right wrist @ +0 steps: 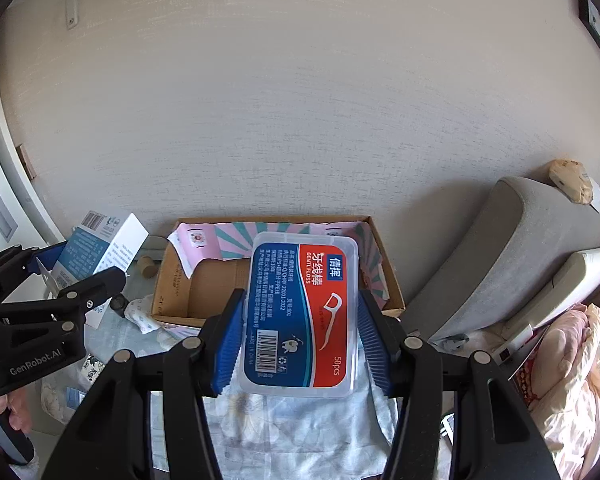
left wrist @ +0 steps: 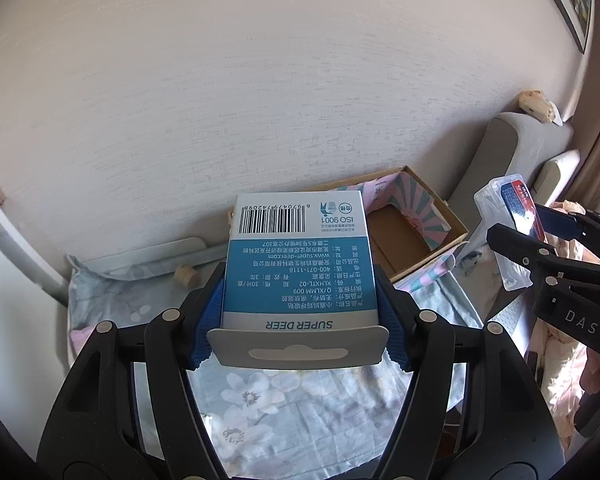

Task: Organize objects
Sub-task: 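Carry white box and floss case up toward the cardboard box with both tools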

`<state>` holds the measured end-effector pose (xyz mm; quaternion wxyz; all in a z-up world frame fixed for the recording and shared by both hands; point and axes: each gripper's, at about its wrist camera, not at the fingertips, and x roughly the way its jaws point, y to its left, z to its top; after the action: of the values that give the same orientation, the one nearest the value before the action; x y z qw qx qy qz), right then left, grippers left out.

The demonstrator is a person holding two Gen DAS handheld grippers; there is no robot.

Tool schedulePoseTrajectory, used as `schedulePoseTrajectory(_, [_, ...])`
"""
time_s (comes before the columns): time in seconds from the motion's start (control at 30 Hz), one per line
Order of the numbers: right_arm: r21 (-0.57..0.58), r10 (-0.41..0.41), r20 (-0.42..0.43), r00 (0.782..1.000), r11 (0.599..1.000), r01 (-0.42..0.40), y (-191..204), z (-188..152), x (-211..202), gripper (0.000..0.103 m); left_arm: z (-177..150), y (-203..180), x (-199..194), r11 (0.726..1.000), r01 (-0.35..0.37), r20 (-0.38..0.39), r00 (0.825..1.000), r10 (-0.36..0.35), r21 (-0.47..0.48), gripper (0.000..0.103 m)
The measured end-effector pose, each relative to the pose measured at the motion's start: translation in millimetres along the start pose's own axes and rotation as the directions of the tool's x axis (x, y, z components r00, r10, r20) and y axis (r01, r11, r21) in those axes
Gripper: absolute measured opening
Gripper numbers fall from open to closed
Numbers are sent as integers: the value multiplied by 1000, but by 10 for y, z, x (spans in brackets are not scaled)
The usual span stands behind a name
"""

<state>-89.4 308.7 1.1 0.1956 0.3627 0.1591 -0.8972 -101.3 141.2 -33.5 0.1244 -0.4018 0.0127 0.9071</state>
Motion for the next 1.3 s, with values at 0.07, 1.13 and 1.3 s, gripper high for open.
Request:
schedulePoseTrajectory(0.07, [4,-3,-3,1000,1000,3,-51,-2,50,50,8,-37,17,1000,2,-2,1000,-2,3,64])
schedulePoseTrajectory(1.13, [-27,80,-214,974,996,-88,-360,566,1534,50,392,63,1283,999,15,-177,984,-21,-35,64])
schedulePoseTrajectory(1.3, [-41,87,-274,958,994,-102,-335,563,1848,50,406,67,1556,999,21,-225,974,-28,-35,64])
